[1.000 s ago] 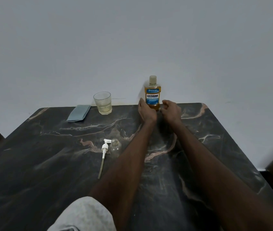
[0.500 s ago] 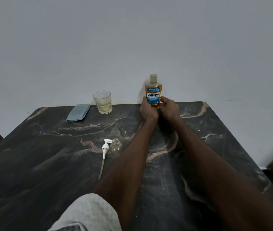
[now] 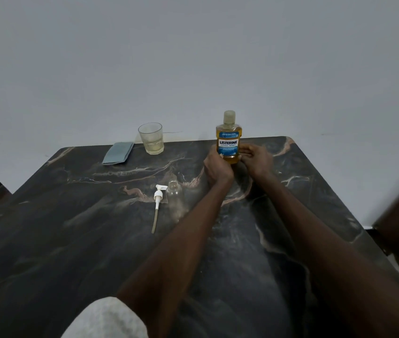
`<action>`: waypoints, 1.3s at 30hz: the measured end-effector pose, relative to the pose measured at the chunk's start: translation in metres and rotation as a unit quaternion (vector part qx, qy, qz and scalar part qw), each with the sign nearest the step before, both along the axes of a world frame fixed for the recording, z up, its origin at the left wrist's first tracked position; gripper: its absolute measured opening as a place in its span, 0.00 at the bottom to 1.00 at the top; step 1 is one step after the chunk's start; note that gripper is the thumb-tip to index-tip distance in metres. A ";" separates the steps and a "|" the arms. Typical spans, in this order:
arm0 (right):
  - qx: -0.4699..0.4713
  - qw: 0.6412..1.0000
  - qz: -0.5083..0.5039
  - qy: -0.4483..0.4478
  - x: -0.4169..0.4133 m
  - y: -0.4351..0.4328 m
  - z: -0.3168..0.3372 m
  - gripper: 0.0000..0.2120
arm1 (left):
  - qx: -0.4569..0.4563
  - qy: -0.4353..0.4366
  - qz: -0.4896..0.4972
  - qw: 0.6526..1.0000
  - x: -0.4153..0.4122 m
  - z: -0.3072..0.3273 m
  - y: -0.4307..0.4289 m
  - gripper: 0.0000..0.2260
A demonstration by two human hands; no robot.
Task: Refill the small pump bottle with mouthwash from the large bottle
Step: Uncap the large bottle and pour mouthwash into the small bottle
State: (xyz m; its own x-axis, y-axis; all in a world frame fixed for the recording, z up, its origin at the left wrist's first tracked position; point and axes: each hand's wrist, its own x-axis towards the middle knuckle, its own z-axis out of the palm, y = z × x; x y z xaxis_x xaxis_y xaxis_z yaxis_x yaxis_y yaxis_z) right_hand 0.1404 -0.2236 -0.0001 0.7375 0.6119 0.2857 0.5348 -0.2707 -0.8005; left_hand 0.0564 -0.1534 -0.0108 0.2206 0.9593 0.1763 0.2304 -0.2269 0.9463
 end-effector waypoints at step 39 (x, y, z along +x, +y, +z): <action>0.111 0.991 -0.044 0.053 -0.116 -0.135 0.041 0.06 | 0.064 0.026 -0.247 0.967 -0.145 -0.002 -0.075 0.21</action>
